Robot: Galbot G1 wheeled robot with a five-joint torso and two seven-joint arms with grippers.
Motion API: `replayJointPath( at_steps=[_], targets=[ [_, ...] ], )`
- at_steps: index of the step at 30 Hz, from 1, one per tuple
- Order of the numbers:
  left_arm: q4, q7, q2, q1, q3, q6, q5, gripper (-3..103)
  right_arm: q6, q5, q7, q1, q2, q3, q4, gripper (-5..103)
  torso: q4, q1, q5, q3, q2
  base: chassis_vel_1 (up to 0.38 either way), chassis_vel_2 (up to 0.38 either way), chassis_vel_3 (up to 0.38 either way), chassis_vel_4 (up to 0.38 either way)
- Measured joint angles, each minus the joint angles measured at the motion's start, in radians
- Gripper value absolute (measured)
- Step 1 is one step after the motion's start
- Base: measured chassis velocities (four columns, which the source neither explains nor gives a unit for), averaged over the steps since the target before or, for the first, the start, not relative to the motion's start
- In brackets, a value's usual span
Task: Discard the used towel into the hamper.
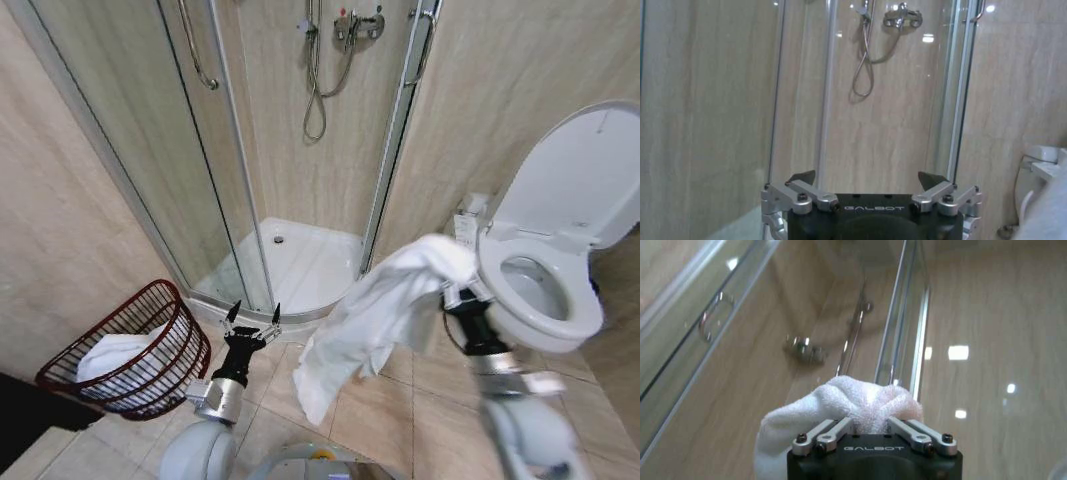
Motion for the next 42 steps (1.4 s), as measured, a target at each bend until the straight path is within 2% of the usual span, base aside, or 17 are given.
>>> replayJointPath(
  at_steps=[2, 5, 10, 15, 22, 31, 34, 36, 42],
  targets=[
    [0.000, 0.000, 0.000, 0.000, 0.000, 0.000, 0.000, 100, 0.004, 0.017, 0.005, 0.010, -0.002, 0.059, 0.037, 9, 0.0000, 0.000, 0.0002, 0.000, 0.000, 0.000, 0.000, 0.000, 0.000],
    [0.000, 0.000, 0.000, 0.000, 0.000, 0.000, 0.000, 100, 0.003, 0.047, 0.019, 0.013, -0.008, 0.097, 0.065, 9, -0.0002, 0.000, -0.0001, 0.000, 0.000, 0.000, 0.000, 0.000, 0.000],
    [0.000, 0.000, 0.000, 0.000, 0.000, 0.000, 0.000, 100, 0.006, 0.077, 0.095, 0.027, -0.039, 0.147, 0.072, 9, 0.0001, 0.000, 0.0002, 0.000, 0.000, 0.000, 0.000, 0.000, 0.000],
    [0.000, 0.000, 0.000, 0.000, 0.000, 0.000, 0.000, 100, 0.023, 0.107, 0.120, 0.026, -0.045, 0.198, 0.070, 9, 0.0000, 0.000, 0.0000, 0.000, 0.000, 0.000, 0.000, 0.000, 0.000],
    [0.000, 0.000, 0.000, 0.000, 0.000, 0.000, 0.000, 100, 0.004, 0.223, 0.138, 0.034, -0.083, 0.339, 0.065, 9, -0.0002, 0.008, -0.0004, 0.010, 0.018, 0.000, 0.000, 0.000, 0.000],
    [0.000, 0.000, 0.000, 0.000, 0.000, 0.000, 0.000, 100, 0.026, 0.228, 0.145, 0.048, -0.103, 0.374, 0.061, 9, -0.0001, 0.021, 0.0000, 0.036, 0.058, 0.000, 0.000, 0.000, 0.000],
    [0.000, 0.000, 0.000, 0.000, 0.000, 0.000, 0.000, 100, 0.053, 0.212, 0.143, 0.049, -0.102, 0.354, 0.061, 9, -0.0001, 0.025, -0.0001, 0.043, 0.068, 0.000, 0.000, 0.000, 0.000],
    [0.000, 0.000, 0.000, 0.000, 0.000, 0.000, 0.000, 100, 0.088, 0.167, 0.137, 0.049, -0.091, 0.322, 0.054, 9, 0.0002, 0.029, -0.0001, 0.050, 0.080, 0.000, 0.000, 0.000, 0.000],
    [0.000, 0.000, 0.000, 0.000, 0.000, 0.000, 0.000, 100, 0.093, 0.162, 0.141, 0.060, -0.096, 0.319, 0.042, 9, 0.0000, 0.039, -0.0001, 0.065, 0.104, 0.000, 0.000, 0.000, 0.000]
  ],
)
